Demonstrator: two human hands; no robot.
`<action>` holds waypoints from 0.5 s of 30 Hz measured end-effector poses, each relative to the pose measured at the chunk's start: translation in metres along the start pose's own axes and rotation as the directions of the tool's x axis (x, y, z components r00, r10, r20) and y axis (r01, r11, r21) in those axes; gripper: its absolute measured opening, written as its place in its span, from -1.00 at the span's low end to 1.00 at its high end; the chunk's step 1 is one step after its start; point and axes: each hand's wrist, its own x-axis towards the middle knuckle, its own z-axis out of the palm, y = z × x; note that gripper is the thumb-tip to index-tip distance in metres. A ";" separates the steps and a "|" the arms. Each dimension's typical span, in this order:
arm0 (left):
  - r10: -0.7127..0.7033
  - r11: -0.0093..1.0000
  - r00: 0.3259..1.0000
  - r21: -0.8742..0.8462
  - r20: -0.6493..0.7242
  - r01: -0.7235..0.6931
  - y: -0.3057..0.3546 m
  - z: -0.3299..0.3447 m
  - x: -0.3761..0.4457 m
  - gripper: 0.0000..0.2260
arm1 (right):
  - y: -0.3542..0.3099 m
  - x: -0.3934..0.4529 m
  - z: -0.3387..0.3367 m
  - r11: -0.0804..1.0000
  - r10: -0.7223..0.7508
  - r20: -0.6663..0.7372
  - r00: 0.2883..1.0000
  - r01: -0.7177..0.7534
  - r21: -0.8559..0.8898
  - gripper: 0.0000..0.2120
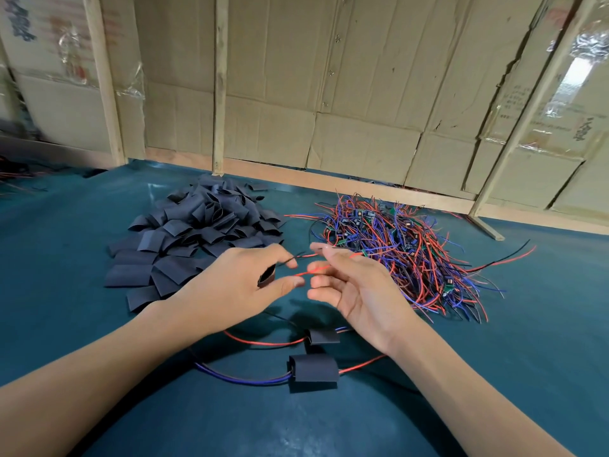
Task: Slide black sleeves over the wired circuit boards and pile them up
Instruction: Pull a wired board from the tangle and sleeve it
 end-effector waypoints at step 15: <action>-0.091 0.994 0.995 -0.063 -0.025 0.090 0.004 0.000 -0.001 -0.56 | -0.005 -0.004 -0.003 0.971 -0.228 0.154 0.961 0.236 -0.033 -0.80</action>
